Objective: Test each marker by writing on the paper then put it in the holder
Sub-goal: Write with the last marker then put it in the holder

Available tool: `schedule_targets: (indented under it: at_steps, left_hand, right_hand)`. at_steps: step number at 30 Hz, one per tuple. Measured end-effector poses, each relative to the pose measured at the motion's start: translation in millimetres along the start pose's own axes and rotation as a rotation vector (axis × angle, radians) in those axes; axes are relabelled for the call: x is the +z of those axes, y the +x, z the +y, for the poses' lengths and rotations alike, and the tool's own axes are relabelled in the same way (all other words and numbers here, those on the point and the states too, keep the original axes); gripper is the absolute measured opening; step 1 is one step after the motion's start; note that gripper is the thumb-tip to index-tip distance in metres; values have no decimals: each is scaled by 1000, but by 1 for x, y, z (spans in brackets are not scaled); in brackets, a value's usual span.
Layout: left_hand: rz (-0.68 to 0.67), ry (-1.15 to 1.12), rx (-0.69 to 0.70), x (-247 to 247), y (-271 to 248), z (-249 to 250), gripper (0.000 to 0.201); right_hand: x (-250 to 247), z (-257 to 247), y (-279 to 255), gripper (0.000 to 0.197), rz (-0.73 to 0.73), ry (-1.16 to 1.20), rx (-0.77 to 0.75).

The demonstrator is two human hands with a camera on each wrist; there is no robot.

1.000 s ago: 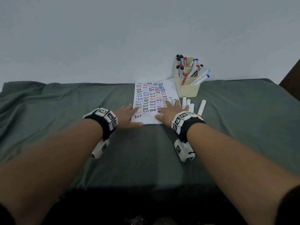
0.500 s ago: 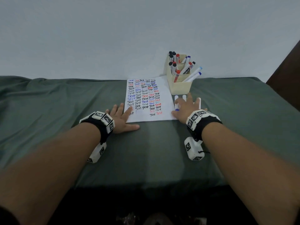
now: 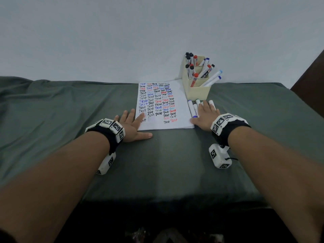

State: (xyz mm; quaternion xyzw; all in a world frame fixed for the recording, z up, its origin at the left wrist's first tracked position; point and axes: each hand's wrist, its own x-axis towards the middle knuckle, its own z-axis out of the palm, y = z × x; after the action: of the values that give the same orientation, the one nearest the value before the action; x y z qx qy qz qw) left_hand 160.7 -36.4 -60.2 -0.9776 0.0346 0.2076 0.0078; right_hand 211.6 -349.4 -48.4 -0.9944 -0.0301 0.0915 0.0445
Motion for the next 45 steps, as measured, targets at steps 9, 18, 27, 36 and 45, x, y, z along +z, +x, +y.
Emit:
schedule_targets:
  at_steps: [9, 18, 27, 36, 45]
  left_hand:
    - [-16, -10, -1, -3, -3, 0, 111]
    - [-20, -13, -1, -4, -4, 1, 112]
    - [-31, -17, 1, -5, -5, 0, 112]
    - [-31, -21, 7, -6, -8, 1, 110]
    - [-40, -12, 6, -6, -5, 0, 112]
  right_hand:
    - [-5, 4, 4, 72, 9, 30, 102]
    - [-26, -7, 9, 43, -26, -2, 0]
    - [-19, -7, 9, 61, 33, 62, 29]
    - [-17, -8, 8, 79, 67, 212, 125]
    - [-18, 2, -19, 68, 11, 243, 148]
